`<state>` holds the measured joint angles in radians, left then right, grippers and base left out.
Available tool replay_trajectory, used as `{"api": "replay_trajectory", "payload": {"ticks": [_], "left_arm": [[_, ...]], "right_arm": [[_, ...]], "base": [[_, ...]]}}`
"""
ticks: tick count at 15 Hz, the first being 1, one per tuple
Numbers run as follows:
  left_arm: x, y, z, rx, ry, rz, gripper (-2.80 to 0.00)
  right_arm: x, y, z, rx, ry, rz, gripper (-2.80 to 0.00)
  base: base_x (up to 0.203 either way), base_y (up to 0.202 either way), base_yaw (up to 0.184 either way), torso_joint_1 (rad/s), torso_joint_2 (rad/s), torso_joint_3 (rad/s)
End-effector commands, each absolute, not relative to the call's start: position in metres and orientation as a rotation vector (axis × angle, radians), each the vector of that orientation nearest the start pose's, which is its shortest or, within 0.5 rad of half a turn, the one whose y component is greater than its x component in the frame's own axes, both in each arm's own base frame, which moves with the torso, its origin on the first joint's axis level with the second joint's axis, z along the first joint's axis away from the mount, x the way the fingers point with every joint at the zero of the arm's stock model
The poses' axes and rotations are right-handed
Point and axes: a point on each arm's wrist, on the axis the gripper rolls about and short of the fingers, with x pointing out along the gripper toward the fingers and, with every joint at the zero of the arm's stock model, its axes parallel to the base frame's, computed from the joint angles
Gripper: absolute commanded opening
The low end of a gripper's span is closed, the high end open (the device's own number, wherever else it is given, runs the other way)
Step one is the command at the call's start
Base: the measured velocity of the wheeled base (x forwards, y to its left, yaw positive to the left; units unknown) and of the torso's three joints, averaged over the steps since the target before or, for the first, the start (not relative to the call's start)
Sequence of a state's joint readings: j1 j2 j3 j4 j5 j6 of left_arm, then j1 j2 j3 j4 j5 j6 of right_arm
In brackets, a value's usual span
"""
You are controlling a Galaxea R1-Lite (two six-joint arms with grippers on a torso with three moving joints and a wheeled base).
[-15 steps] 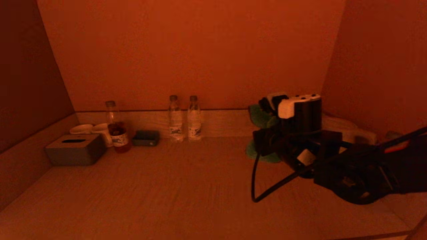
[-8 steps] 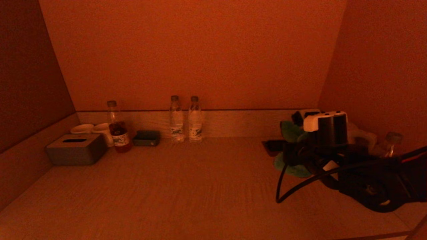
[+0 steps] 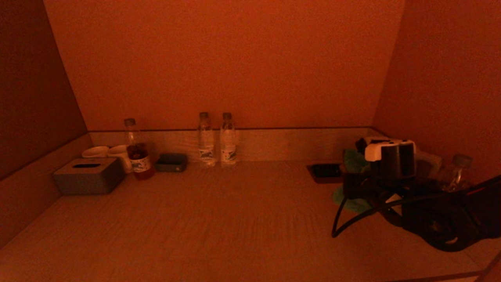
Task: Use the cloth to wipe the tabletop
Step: Place the tablecloth
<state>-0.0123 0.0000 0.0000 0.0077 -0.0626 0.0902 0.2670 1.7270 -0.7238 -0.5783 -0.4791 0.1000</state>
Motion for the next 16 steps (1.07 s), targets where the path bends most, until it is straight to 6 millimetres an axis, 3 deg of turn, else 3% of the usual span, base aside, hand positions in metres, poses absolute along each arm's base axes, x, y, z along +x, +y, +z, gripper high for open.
{"api": "replay_trajectory", "payload": {"ticks": [1,3,9,16], "left_arm": [[-0.023,-0.001,0.075,0.090,0.004,-0.077,-2.80],[-0.023,-0.001,0.075,0.090,0.004,-0.075,-2.80],[-0.023,-0.001,0.075,0.090,0.004,-0.077,-2.80],[-0.023,-0.001,0.075,0.090,0.004,-0.075,-2.80]], "right_arm": [[0.290,0.066,0.138,-0.045,0.410,-0.277,-2.80],[0.292,0.062,0.124,-0.023,0.440,-0.358,-2.80],[0.285,0.047,0.109,0.012,0.483,-0.447,-2.80],[0.283,0.040,0.105,0.026,0.479,-0.527,-2.80]], "base": [[0.000,0.000,0.000,0.000,0.00,0.000],[0.000,0.000,0.000,0.000,0.00,0.000],[0.000,0.000,0.000,0.000,0.00,0.000],[0.000,0.000,0.000,0.000,0.00,0.000]]}}
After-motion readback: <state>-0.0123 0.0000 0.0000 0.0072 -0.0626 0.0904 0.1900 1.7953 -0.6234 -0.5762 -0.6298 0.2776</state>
